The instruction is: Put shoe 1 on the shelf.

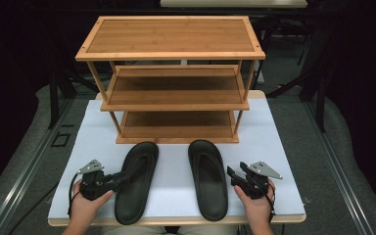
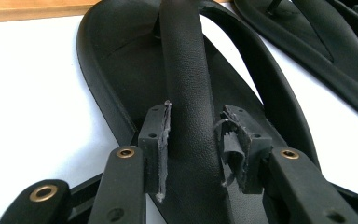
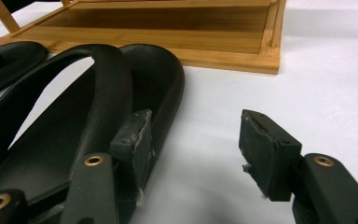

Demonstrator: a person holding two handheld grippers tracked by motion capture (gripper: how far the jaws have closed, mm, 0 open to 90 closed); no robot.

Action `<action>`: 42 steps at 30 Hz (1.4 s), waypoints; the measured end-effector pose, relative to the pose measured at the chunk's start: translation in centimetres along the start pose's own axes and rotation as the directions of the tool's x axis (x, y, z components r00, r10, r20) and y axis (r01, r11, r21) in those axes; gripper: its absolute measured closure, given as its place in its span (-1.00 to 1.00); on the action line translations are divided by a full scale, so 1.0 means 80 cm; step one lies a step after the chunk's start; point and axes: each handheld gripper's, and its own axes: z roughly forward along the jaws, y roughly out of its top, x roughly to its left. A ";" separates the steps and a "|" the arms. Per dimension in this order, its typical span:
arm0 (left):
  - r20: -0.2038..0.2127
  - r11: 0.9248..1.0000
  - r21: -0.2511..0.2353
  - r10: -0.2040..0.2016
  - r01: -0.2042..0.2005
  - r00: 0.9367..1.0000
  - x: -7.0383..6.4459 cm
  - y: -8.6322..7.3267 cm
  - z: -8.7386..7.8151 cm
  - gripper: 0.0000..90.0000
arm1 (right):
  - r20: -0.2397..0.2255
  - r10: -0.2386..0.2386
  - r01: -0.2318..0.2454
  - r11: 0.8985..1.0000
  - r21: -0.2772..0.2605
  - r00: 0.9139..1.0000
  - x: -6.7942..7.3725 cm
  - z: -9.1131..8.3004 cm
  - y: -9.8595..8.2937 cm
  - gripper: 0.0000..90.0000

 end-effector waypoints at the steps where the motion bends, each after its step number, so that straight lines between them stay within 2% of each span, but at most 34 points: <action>1: 0.002 1.000 0.000 -0.002 0.002 1.000 0.001 0.000 0.000 0.38 | 0.000 0.001 -0.001 1.000 0.009 1.000 0.000 0.000 0.000 -0.03; 6: -0.007 1.000 0.003 0.001 -0.001 1.000 0.001 0.000 0.000 0.49 | -0.002 0.001 -0.001 1.000 0.012 1.000 -0.001 0.000 0.000 -0.03; 17: -0.048 1.000 -0.002 0.007 -0.007 0.999 -0.004 0.003 -0.002 0.53 | -0.010 -0.003 0.003 1.000 0.002 1.000 0.001 0.003 0.001 -0.03; 42: -0.050 0.999 -0.036 0.032 -0.034 0.998 -0.013 0.008 -0.010 0.55 | -0.016 0.001 -0.001 1.000 0.003 1.000 0.001 0.004 0.001 -0.03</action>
